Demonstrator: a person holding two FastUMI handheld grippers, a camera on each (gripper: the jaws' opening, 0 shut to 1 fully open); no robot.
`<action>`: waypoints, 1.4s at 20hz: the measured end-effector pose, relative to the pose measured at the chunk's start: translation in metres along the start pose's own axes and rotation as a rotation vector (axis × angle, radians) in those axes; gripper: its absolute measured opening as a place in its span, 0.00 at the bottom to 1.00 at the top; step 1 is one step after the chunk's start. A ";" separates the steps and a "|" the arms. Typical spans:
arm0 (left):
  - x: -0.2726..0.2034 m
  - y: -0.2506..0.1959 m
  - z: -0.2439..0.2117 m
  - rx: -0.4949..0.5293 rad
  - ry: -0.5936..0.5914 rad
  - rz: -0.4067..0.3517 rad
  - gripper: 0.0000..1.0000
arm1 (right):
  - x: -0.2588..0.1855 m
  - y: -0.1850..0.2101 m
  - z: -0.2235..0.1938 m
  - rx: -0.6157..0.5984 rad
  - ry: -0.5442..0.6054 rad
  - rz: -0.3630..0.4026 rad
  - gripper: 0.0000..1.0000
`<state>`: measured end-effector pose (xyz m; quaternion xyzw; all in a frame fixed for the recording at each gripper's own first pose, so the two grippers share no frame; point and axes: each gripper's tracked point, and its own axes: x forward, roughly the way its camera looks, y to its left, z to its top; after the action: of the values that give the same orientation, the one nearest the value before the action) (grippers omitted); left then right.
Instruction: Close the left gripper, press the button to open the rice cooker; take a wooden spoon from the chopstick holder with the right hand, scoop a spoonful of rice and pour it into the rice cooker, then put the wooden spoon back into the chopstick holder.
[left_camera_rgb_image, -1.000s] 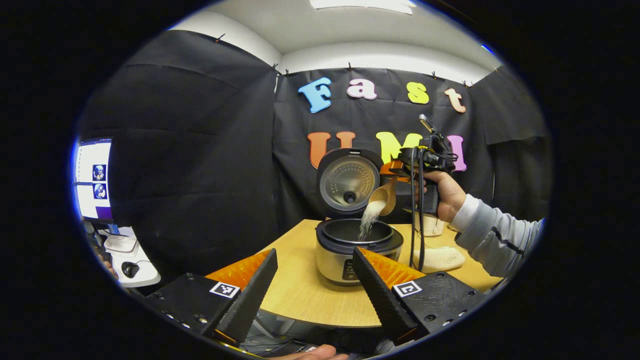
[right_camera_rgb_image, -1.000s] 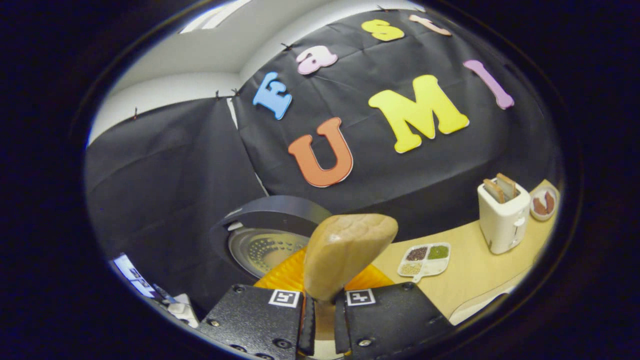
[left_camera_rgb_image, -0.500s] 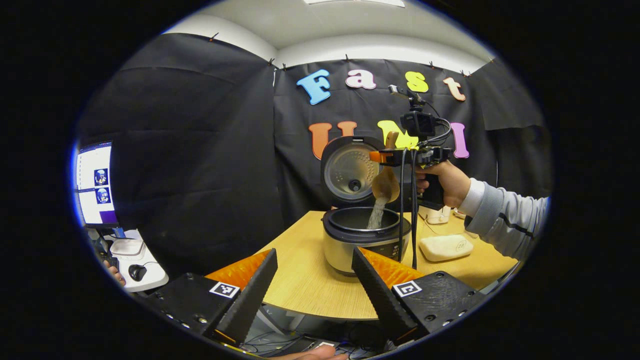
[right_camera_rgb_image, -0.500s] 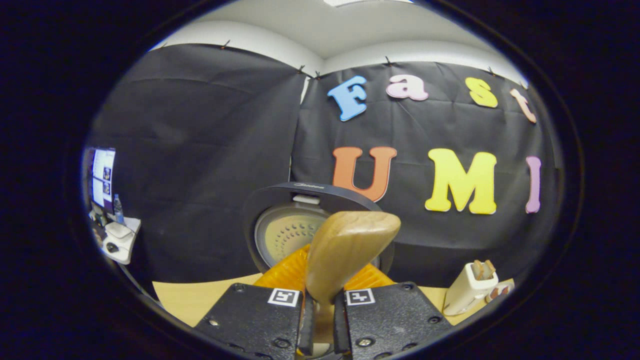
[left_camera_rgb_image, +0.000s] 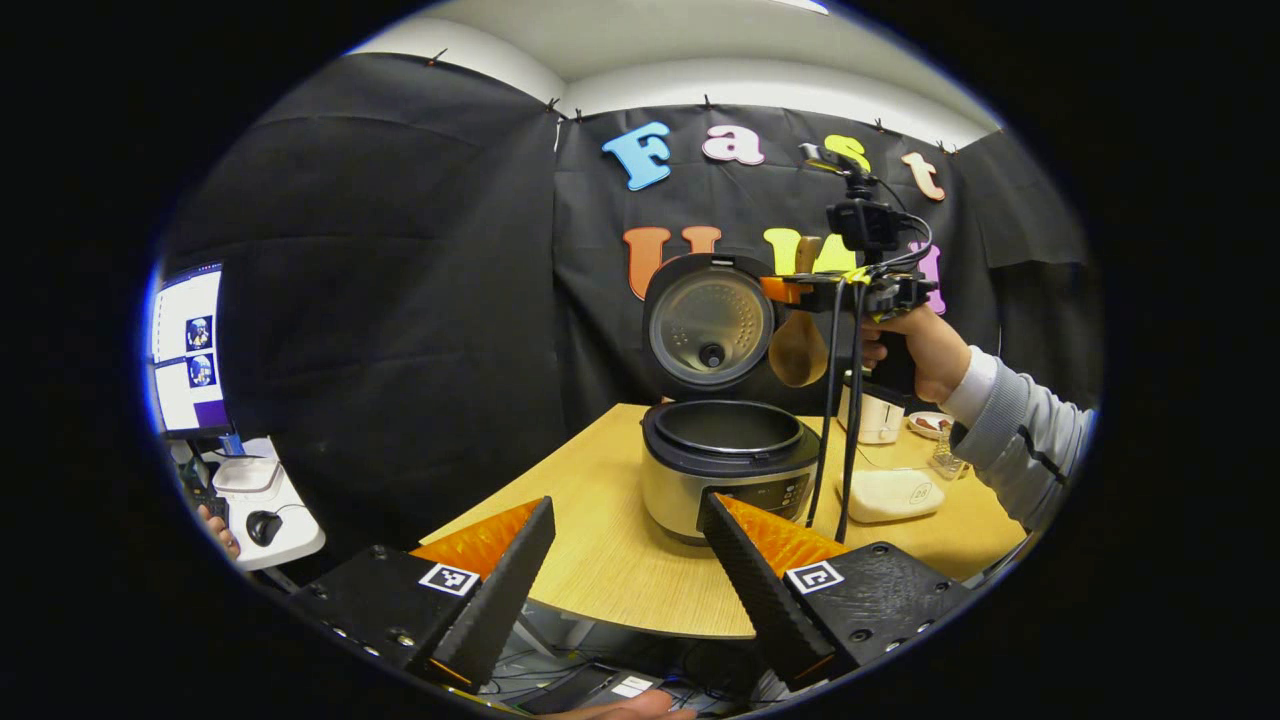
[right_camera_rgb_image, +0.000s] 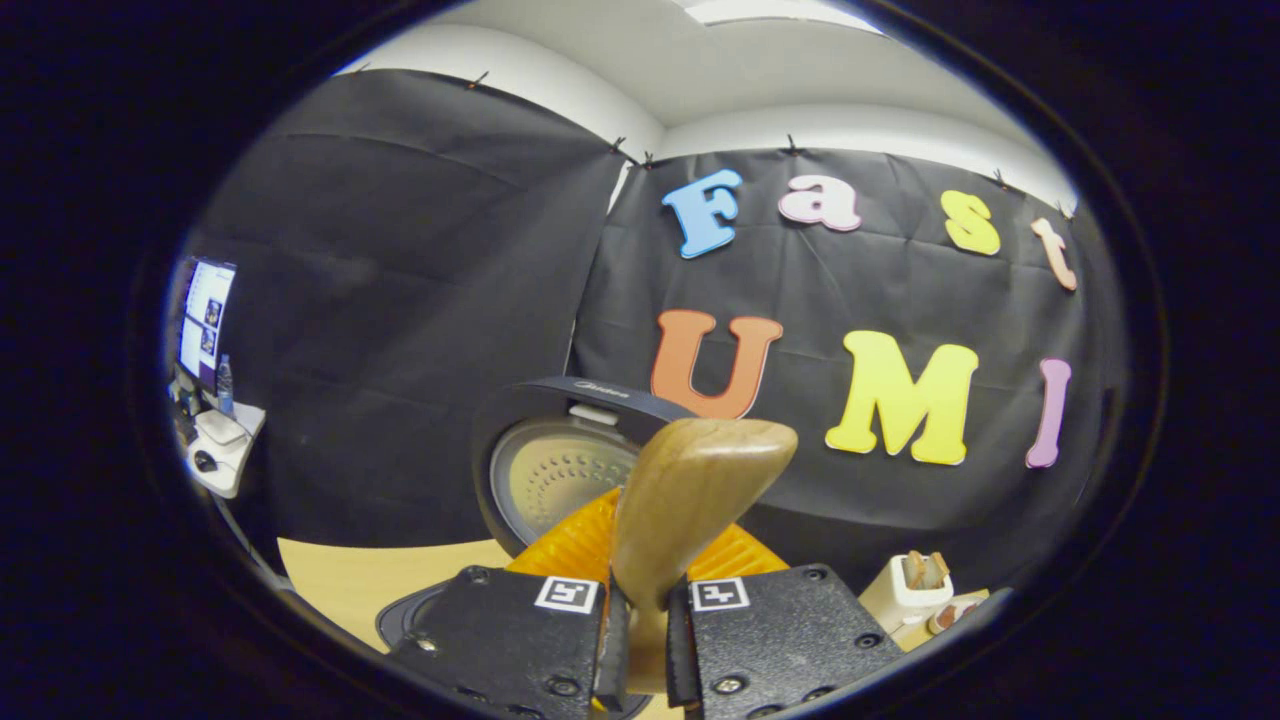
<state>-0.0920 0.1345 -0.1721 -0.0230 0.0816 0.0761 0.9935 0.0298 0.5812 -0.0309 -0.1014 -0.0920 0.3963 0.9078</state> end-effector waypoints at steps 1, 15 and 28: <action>0.003 -0.001 -0.001 -0.002 0.006 -0.003 0.96 | -0.007 -0.022 -0.001 0.004 0.002 -0.017 0.20; 0.043 -0.071 0.008 0.040 -0.014 -0.090 0.96 | -0.089 -0.232 -0.039 0.095 0.115 -0.289 0.21; 0.052 -0.086 0.013 0.051 -0.015 -0.125 0.96 | -0.170 -0.373 -0.084 0.079 0.158 -0.551 0.23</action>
<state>-0.0262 0.0575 -0.1654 -0.0021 0.0746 0.0120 0.9971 0.1987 0.1983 -0.0300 -0.0676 -0.0297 0.1290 0.9889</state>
